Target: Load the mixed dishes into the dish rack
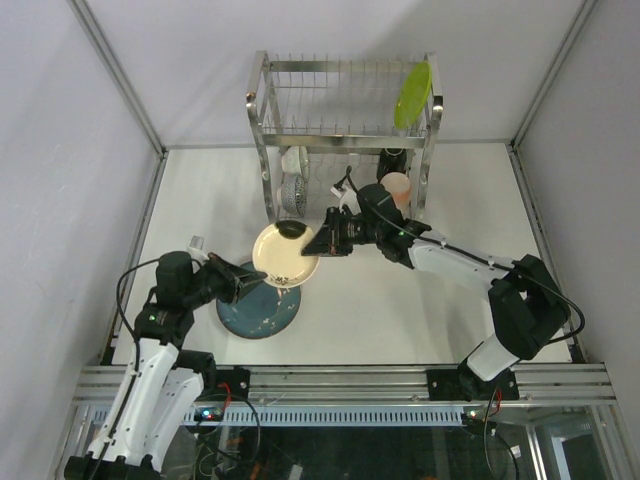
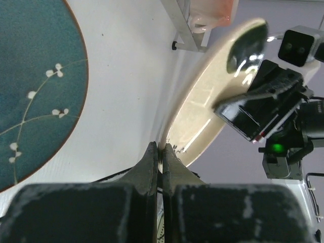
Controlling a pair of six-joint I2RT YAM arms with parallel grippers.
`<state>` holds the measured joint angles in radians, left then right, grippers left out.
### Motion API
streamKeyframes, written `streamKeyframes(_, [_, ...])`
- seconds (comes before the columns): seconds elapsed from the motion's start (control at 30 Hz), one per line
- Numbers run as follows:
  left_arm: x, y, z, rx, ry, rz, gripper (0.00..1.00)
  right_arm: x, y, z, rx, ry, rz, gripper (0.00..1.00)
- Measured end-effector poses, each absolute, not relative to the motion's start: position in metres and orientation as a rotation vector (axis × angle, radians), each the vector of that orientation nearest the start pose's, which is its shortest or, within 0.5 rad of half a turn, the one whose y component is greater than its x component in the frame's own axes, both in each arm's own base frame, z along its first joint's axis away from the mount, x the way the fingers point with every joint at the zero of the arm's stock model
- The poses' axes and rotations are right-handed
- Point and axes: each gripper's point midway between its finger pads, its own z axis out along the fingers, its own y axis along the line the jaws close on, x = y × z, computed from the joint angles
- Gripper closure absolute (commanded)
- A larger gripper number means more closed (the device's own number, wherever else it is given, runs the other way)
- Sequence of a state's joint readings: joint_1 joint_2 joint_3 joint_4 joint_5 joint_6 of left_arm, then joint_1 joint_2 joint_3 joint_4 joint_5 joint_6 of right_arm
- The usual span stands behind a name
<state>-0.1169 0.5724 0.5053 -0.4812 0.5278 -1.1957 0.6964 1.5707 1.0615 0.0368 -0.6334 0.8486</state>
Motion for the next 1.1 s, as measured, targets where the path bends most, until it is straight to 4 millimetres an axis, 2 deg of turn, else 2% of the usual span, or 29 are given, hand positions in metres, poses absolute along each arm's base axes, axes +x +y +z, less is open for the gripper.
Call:
streamKeyframes(0.03, [0.199, -0.147, 0.18, -0.881, 2.164, -1.289, 0.98, 0.246, 0.371, 0.195, -0.278, 2.336, 1.506, 1.0])
streamKeyframes(0.1, [0.2, -0.148, 0.183, -0.866, 2.161, -1.296, 0.8, 0.247, 0.368, 0.187, -0.252, 2.371, 1.465, 1.0])
streamKeyframes(0.2, [0.202, -0.146, 0.182, -0.879, 2.176, -1.263, 0.58, 0.246, 0.364, 0.189, -0.259, 2.376, 1.43, 1.0])
streamKeyframes(0.27, [0.205, -0.141, 0.184, -0.882, 2.18, -1.214, 0.49, 0.243, 0.358, 0.194, -0.277, 2.372, 1.392, 1.0])
streamKeyframes(0.33, [0.21, -0.135, 0.194, -0.885, 2.173, -1.152, 0.44, 0.241, 0.35, 0.208, -0.299, 2.352, 1.339, 1.0])
streamKeyframes(0.43, [0.216, -0.128, 0.218, -0.846, 2.14, -1.09, 0.41, 0.238, 0.338, 0.242, -0.336, 2.282, 1.256, 1.0])
streamKeyframes(0.5, [0.222, -0.122, 0.239, -0.815, 2.108, -1.045, 0.4, 0.236, 0.326, 0.282, -0.361, 2.189, 1.181, 1.0])
streamKeyframes(0.53, [0.226, -0.118, 0.249, -0.8, 2.092, -1.02, 0.4, 0.231, 0.326, 0.29, -0.376, 2.171, 1.179, 1.0])
streamKeyframes(0.57, [0.23, -0.114, 0.257, -0.792, 2.076, -0.995, 0.39, 0.229, 0.319, 0.307, -0.381, 2.133, 1.143, 1.0])
streamKeyframes(0.67, [0.242, -0.096, 0.273, -0.794, 2.035, -0.906, 0.38, 0.227, 0.298, 0.355, -0.36, 2.02, 1.038, 1.0])
streamKeyframes(0.87, [0.276, -0.061, 0.273, -0.791, 2.027, -0.706, 0.37, 0.25, 0.243, 0.451, -0.224, 1.767, 0.78, 1.0])
streamKeyframes(1.0, [0.31, -0.055, 0.27, -0.703, 2.05, -0.64, 0.37, 0.279, 0.212, 0.505, -0.111, 1.633, 0.589, 1.0])
streamKeyframes(1.1, [0.332, -0.053, 0.265, -0.665, 2.07, -0.61, 0.37, 0.307, 0.198, 0.535, -0.032, 1.567, 0.454, 1.0])
